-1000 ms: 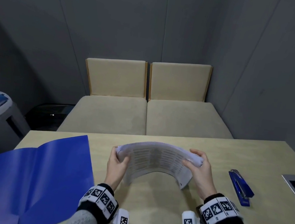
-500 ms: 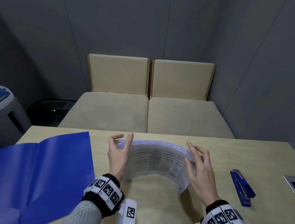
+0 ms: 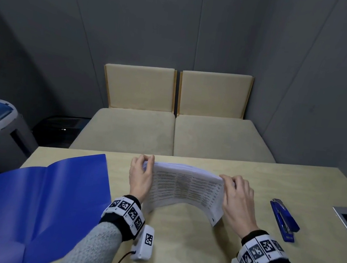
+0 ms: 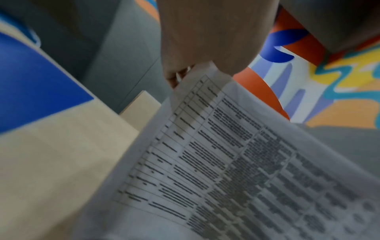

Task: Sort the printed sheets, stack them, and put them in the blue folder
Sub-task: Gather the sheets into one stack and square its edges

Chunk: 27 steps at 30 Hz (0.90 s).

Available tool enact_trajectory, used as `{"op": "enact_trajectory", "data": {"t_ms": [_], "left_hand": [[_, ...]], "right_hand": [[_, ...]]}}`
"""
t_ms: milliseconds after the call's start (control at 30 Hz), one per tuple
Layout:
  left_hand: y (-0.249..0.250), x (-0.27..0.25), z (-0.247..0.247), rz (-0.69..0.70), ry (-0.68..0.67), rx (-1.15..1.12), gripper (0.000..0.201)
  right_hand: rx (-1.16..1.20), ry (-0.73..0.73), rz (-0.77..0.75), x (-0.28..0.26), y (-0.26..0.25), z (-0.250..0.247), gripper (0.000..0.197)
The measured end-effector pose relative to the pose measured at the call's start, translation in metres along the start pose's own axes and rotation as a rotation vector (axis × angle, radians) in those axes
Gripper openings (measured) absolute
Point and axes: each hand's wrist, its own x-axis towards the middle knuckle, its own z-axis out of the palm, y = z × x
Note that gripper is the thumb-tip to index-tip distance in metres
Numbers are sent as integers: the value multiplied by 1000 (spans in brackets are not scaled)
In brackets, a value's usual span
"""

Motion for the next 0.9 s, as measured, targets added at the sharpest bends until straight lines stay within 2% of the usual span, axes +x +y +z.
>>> {"op": "enact_trajectory", "data": {"t_ms": [67,167,233,300,400,467,533,667,733,767,833,900], "left_hand": [[-3,3,-5,115,-18,226,37],[-2,5,-10,379,-63,817,56],[11,1,-9,476,-158,1075,64],[28,-3,1,527,-293,1199,67],[52,-10,30,713,-525,1104,38],[66,-16,51,755,-641,1005,27],[76,-17,66,719,-680,956,31],[83,-15,77,715,-724,1071,26],[81,-14,71,719,-688,1055,29],[80,-11,64,699,-652,1024,32],[78,-1,46,590,-585,887,35],[77,14,24,441,-511,656,33]], "right_hand": [[-64,1,-15,3,-1,1,31],[-51,-86,2,9,-3,1,24],[-38,-126,7,12,-5,-1,20],[-45,-151,8,13,-6,-4,20],[-35,-173,14,14,-7,-8,19],[-29,-194,21,14,-7,-11,15],[-25,-212,25,13,-6,-14,14],[56,-179,81,12,2,-17,17],[215,-119,190,6,10,-18,34],[327,-101,275,2,14,-19,51],[560,-126,463,-6,20,-19,85],[726,-197,585,-10,20,-15,104]]}}
